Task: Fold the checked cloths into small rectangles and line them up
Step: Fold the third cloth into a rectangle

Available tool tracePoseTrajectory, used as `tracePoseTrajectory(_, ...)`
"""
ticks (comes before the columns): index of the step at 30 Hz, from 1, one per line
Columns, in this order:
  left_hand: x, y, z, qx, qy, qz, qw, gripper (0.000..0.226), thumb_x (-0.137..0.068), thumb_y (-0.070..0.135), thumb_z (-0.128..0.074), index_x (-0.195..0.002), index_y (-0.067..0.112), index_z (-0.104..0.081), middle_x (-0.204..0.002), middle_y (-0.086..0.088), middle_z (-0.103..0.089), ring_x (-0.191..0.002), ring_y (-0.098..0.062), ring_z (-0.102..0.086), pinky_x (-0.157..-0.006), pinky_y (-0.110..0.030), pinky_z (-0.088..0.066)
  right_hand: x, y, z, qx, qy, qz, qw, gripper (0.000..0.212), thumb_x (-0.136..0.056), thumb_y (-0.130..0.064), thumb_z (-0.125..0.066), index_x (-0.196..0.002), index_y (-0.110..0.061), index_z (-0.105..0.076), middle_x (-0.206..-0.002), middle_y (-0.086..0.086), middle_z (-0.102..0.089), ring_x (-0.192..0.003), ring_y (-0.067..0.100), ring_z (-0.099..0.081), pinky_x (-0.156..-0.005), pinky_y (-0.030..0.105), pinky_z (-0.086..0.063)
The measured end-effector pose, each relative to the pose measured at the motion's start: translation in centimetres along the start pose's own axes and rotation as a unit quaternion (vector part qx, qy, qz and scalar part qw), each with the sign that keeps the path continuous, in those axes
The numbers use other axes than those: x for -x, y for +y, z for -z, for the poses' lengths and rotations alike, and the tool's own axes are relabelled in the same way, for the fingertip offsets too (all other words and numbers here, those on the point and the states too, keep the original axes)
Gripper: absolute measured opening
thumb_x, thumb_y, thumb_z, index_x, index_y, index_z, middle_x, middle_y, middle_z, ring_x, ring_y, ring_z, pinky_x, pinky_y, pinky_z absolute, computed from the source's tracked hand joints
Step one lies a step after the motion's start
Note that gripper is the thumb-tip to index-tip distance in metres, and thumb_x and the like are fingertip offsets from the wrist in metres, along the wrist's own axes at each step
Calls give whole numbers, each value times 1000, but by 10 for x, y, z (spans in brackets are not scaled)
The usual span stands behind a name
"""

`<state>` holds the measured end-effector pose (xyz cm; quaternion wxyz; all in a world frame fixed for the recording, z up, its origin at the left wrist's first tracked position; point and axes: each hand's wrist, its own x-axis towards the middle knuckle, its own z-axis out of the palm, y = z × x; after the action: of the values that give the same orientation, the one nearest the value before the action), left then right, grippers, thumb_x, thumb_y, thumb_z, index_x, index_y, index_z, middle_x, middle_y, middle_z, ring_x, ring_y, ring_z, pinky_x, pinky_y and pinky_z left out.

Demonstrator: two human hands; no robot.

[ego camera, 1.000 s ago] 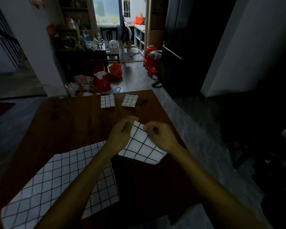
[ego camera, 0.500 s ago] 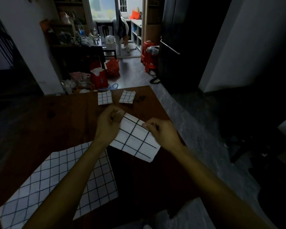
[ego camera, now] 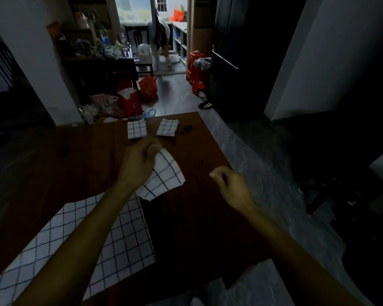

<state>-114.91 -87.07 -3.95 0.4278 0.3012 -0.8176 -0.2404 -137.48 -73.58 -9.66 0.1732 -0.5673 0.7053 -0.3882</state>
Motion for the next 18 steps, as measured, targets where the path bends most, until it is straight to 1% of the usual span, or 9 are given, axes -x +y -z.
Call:
tracePoseTrajectory(2, 5, 8, -18, 7, -64, -3, 998, 14, -94, 19, -44, -90, 20, -58, -86, 0, -62, -77, -8, -56, -70, -17, -43, -6, -22, -9, -42, -12, 10, 999, 28, -94, -37, -54, -120, -26, -57, -100, -19, -60, -89, -7, -56, -76, 13, -43)
tracePoseTrajectory(4, 11, 15, -34, 14, -94, -20, 995, 15, -93, 12, -48, -89, 17, -61, -88, 2, -63, -77, 0, -56, -70, -16, -43, -14, -44, -21, -83, -31, 40, 995, 36, -93, -32, -57, -126, -19, -56, -112, -12, -61, -101, -1, -56, -85, 14, -45)
tracePoseTrajectory(6, 14, 15, -39, 18, -97, -39, 994, 14, -92, 8, -51, -87, 14, -63, -86, 7, -64, -78, 1, -58, -71, -14, -43, -20, -53, -31, -102, -44, 60, 992, 20, -94, -23, -58, -109, -13, -66, -100, -4, -68, -90, 3, -61, -79, 16, -46)
tracePoseTrajectory(7, 13, 14, -38, 20, -92, -42, 995, 14, -92, 8, -52, -86, 14, -63, -84, 11, -63, -79, 1, -59, -72, -13, -44, -22, -55, -32, -120, -48, 50, 990, 11, -94, -19, -58, -92, -16, -68, -85, -8, -69, -79, 0, -60, -72, 14, -44)
tracePoseTrajectory(9, 13, 12, -34, 26, -77, -35, 996, 14, -91, 8, -54, -86, 17, -63, -82, 23, -62, -81, 8, -58, -73, -6, -41, -23, -50, -33, -147, -44, 26, 988, 31, -94, -14, -58, -67, -29, -57, -61, -20, -60, -62, -6, -54, -63, 10, -39)
tracePoseTrajectory(10, 13, 12, -32, 30, -68, -27, 997, 16, -91, 6, -55, -86, 19, -62, -82, 28, -62, -81, 12, -57, -73, -2, -39, -23, -46, -35, -149, -38, 20, 988, 36, -94, -14, -58, -64, -32, -54, -57, -22, -58, -59, -7, -52, -62, 10, -39)
tracePoseTrajectory(13, 15, 13, -32, 49, -24, 0, 999, 17, -91, 4, -56, -85, 19, -60, -85, 34, -60, -81, 13, -56, -73, -1, -38, -18, -44, -35, -173, -24, 10, 985, 30, -92, -16, -60, -67, -32, -57, -59, -25, -59, -61, -7, -53, -64, 12, -42)
tracePoseTrajectory(16, 18, 10, -33, 56, -8, -2, 998, 12, -92, 11, -55, -85, 19, -60, -83, 25, -62, -81, 8, -58, -74, -5, -40, -11, -41, -34, -161, -17, 21, 987, 27, -93, -20, -59, -70, -34, -56, -62, -24, -59, -64, -7, -54, -63, 12, -42)
tracePoseTrajectory(18, 19, 8, -33, 49, -10, -4, 999, 10, -92, 17, -53, -85, 20, -60, -81, 17, -63, -80, 5, -58, -73, -6, -41, -3, -36, -33, -157, -14, 25, 987, 20, -94, -20, -58, -77, -30, -59, -68, -20, -61, -69, -7, -56, -66, 11, -43)
